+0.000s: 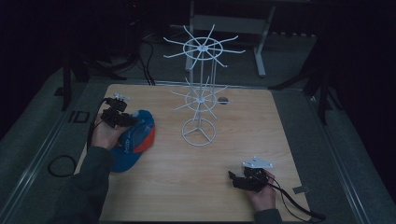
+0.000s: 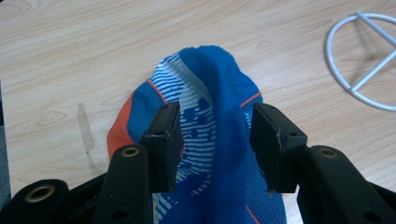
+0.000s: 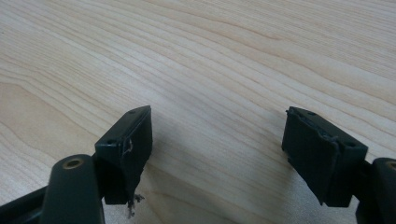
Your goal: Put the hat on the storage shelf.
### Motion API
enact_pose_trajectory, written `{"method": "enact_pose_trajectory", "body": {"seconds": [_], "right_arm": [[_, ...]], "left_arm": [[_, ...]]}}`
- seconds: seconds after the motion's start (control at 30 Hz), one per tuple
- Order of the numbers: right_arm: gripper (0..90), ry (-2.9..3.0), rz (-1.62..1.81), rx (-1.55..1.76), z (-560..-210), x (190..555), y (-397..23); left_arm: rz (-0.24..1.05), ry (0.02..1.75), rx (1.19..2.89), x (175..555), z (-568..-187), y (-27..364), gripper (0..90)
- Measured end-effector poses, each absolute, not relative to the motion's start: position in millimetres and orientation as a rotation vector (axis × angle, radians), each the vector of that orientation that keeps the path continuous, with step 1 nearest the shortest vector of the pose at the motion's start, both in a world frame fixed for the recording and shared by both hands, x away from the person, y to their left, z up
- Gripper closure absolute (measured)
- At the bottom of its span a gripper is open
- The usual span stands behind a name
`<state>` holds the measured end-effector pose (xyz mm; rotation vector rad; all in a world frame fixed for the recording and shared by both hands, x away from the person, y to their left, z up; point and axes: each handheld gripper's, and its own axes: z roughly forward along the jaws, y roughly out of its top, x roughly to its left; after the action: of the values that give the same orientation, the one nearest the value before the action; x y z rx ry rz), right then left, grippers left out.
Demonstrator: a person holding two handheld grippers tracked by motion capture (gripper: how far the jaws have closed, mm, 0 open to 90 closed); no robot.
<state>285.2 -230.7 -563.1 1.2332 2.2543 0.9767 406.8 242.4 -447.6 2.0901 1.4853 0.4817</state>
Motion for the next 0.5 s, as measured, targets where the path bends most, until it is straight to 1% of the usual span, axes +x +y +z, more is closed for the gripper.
{"method": "enact_pose_trajectory", "body": {"seconds": [0.17,0.5], "right_arm": [[24.4,2.254,0.977,1.233,-563.1,285.2,-230.7],[24.4,2.255,0.976,1.233,-563.1,285.2,-230.7]], "left_arm": [[0.48,1.492,2.091,407.7,-448.4,242.2,53.9],[0.46,1.507,2.126,412.4,-456.3,236.2,47.0]]}}
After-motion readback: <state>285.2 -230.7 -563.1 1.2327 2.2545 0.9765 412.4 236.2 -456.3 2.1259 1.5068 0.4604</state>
